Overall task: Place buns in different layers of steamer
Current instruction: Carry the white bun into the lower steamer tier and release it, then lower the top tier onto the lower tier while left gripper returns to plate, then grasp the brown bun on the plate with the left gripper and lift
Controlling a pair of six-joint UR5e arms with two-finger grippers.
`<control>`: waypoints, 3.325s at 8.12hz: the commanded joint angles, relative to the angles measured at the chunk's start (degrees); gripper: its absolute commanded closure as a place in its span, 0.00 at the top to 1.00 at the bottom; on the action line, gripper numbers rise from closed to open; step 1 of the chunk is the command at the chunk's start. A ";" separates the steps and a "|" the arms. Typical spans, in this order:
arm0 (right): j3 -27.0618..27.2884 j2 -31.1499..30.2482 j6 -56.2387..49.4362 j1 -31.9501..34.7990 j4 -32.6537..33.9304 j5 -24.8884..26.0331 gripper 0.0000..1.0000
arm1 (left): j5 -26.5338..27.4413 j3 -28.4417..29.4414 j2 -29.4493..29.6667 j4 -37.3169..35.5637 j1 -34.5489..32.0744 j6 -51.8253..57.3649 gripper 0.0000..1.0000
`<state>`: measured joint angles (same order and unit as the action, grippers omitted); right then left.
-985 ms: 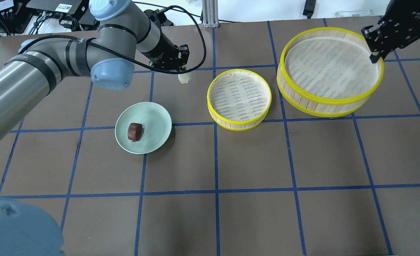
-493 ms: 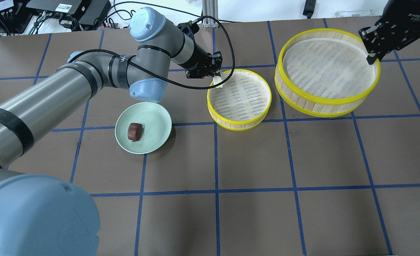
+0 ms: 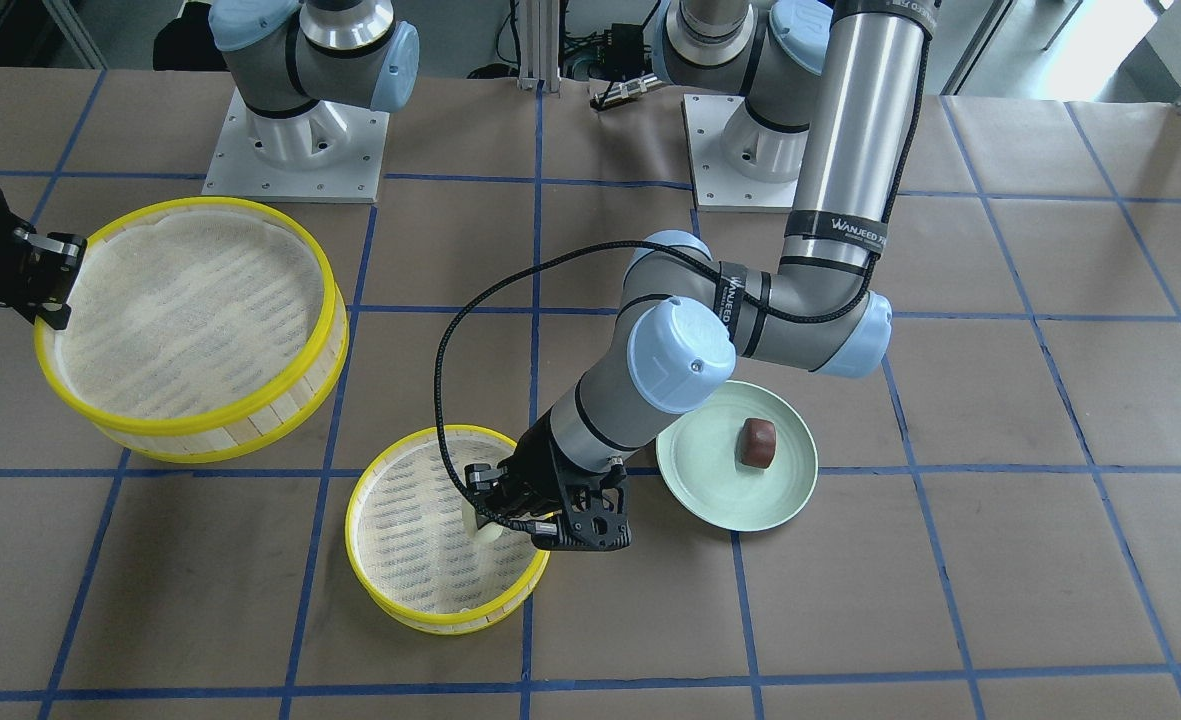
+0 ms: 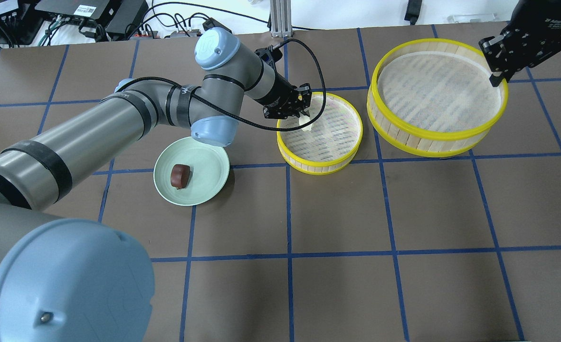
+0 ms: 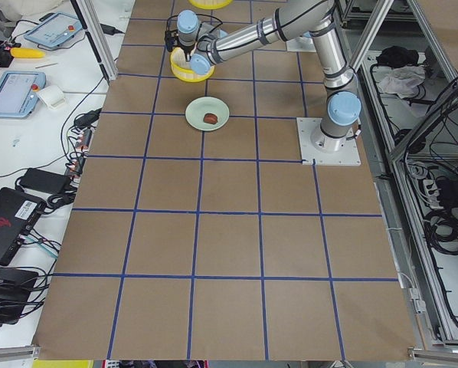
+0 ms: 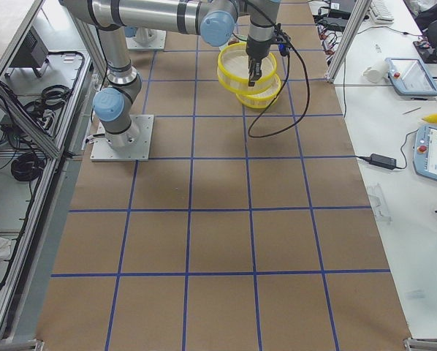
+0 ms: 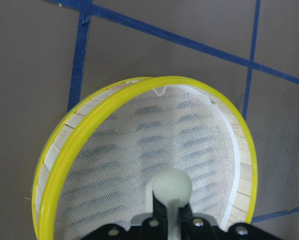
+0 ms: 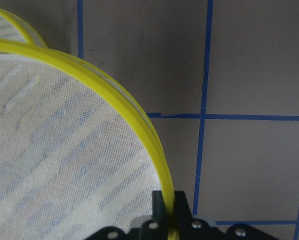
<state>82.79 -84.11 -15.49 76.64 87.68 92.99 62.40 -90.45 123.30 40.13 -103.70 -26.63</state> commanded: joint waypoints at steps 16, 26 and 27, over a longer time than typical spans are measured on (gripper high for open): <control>0.35 2.71 10.45 9.64 5.12 -0.53 0.00 | 24.68 -0.69 -9.65 23.75 9.20 23.51 1.00; 7.02 16.70 22.52 19.42 26.13 -0.18 0.00 | 29.80 -13.70 -9.22 24.47 15.46 44.30 0.97; 7.12 16.87 21.83 19.42 26.66 -0.18 0.00 | 30.06 -13.27 -8.44 24.38 15.46 44.38 0.92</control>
<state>89.13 -67.52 6.87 95.98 113.30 92.81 92.45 -104.07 113.73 64.66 -88.25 17.77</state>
